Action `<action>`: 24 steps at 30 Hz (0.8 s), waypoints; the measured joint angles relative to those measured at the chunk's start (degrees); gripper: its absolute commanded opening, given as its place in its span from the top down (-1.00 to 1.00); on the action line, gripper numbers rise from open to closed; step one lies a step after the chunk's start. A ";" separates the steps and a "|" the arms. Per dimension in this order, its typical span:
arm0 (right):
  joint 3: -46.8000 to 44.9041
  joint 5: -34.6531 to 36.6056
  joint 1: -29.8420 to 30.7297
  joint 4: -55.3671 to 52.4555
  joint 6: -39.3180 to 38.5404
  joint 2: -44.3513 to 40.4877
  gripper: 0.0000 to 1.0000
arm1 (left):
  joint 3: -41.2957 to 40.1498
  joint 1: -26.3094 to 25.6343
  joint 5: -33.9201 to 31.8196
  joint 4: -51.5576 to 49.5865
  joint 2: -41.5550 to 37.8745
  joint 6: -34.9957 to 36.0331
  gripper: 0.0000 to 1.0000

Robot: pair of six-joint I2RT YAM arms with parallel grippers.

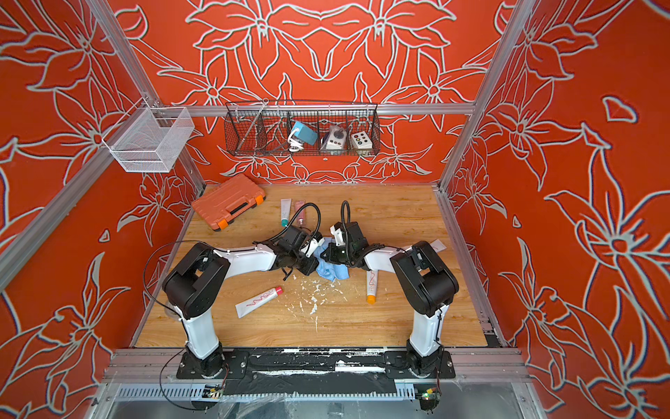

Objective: Wipe the surface of the toothpaste tube
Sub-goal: Wipe the dirt from the toothpaste tube.

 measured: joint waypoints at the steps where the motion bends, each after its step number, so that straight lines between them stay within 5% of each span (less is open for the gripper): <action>1: 0.42 0.04 0.00 -0.76 -0.42 0.13 1.00 | -0.02 0.00 0.02 0.07 -0.02 -0.02 0.70; 24: 5.11 -2.29 -8.55 -5.44 -4.76 4.04 1.00 | -0.70 0.07 0.57 1.75 -0.02 0.00 0.72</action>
